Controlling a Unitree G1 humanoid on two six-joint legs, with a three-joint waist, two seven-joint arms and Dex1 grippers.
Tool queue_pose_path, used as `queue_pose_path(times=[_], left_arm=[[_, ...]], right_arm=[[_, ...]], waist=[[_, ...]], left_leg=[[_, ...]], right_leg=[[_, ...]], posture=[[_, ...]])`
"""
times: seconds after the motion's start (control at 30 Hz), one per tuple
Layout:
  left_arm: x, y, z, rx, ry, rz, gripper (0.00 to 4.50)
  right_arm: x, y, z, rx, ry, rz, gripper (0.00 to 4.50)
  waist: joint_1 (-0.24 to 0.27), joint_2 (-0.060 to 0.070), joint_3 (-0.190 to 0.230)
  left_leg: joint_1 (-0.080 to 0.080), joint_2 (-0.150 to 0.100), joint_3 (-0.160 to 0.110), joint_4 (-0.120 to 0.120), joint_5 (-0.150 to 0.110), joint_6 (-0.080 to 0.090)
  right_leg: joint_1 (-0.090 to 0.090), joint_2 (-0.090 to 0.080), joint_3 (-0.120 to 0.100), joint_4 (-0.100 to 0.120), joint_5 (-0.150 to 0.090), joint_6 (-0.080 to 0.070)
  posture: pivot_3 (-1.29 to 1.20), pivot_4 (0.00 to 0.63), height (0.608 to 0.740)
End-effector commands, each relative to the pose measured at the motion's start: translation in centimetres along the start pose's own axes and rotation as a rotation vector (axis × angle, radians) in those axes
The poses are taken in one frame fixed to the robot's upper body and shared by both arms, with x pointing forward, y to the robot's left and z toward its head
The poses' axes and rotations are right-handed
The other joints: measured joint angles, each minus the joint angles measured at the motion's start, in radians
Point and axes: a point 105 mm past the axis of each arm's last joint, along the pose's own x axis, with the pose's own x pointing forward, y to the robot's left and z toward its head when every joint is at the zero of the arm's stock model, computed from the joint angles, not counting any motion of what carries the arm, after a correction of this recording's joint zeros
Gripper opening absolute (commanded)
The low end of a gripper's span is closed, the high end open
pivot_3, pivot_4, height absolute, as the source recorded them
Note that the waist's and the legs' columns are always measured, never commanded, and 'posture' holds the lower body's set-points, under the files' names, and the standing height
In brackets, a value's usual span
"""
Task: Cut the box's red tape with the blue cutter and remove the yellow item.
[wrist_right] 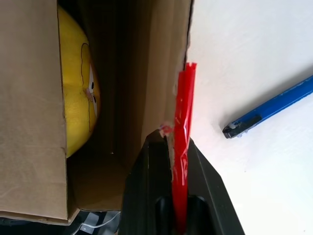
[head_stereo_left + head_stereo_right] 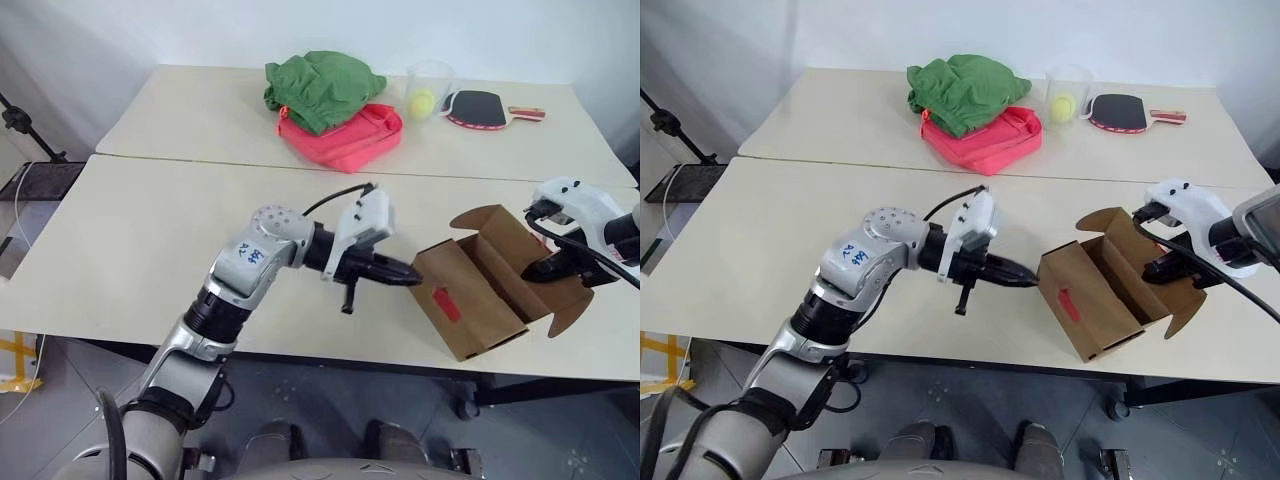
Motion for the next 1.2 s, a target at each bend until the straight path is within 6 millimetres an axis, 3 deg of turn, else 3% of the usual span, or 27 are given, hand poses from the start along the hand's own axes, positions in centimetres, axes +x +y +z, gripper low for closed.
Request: queue_pose_path(times=[0.03,0.17,0.3,0.47,0.53,0.7,0.83,1.07,1.2], left_arm=[[2.7,0.5,1.3,0.022,-0.07,0.007,0.0],[5.5,0.0,0.5,0.037,-0.046,-0.032,0.0],[6.9,-0.9,-0.9,0.042,0.016,-0.087,0.0],[8.1,-0.5,-3.7,0.035,0.106,-0.046,0.0],[8.1,0.0,-5.9,0.043,0.187,0.0,0.0],[5.8,1.2,-9.5,0.003,0.313,0.087,0.0],[3.7,1.1,-11.0,-0.057,0.368,0.087,0.0],[-0.4,-0.1,-12.7,-0.175,0.403,0.085,0.0],[-1.3,0.1,-12.3,-0.191,0.353,0.142,0.0]], right_arm=[[-0.8,-0.4,0.0,0.038,-0.032,-0.015,0.03],[-0.6,-0.5,-0.2,0.076,-0.043,-0.012,0.03],[-0.5,-0.8,-0.3,0.106,-0.051,-0.03,0.03],[-0.5,-1.0,-0.4,0.134,-0.066,-0.043,0.03],[-0.5,-1.0,-0.5,0.149,-0.069,-0.035,0.03],[-0.6,-1.2,-1.2,0.184,-0.063,-0.025,0.03],[-0.6,-1.1,-1.7,0.191,-0.057,-0.001,0.03],[-0.3,-2.1,-1.8,0.211,-0.07,-0.009,0.03],[0.3,-2.0,-1.9,0.204,-0.07,0.019,0.03]], waist=[[0.001,0.0,0.0],[-0.004,0.0,0.0],[-0.006,0.0,0.0],[-0.001,0.0,0.0],[0.0,0.0,0.0],[-0.001,0.0,-0.001],[-0.005,-0.002,-0.002],[-0.009,-0.004,-0.004],[-0.006,-0.001,-0.003]], left_leg=[[0.0,0.0,0.0,0.0,0.0,0.0],[0.0,0.0,0.001,-0.001,0.0,0.0],[0.001,0.001,0.002,-0.001,0.0,0.0],[0.001,0.001,0.001,0.0,0.0,0.0],[0.0,0.001,0.001,0.0,0.0,0.0],[0.001,0.001,0.001,0.001,0.0,0.001],[0.003,0.002,0.0,0.003,-0.001,0.001],[0.015,0.006,0.002,0.002,-0.001,0.001],[0.016,0.004,0.002,0.003,-0.001,0.002]], right_leg=[[0.0,0.0,0.0,0.0,0.0,0.0],[0.0,0.001,0.0,0.0,0.0,0.0],[-0.001,0.001,0.0,0.0,0.0,0.0],[-0.001,0.001,0.001,0.0,0.0,0.0],[-0.001,0.0,0.0,0.0,0.0,0.0],[0.001,0.0,0.0,0.0,0.0,0.0],[0.003,0.0,0.0,0.001,0.0,-0.001],[0.012,0.0,0.003,0.0,0.0,-0.002],[0.012,-0.002,0.004,0.001,0.0,-0.002]], posture=[[0.0,0.15,0.74],[0.0,0.15,0.74],[0.0,0.15,0.74],[0.0,0.15,0.74],[0.0,0.15,0.74],[0.0,0.15,0.74],[0.0,0.15,0.74],[0.0,0.15,0.74],[0.0,0.15,0.74]])
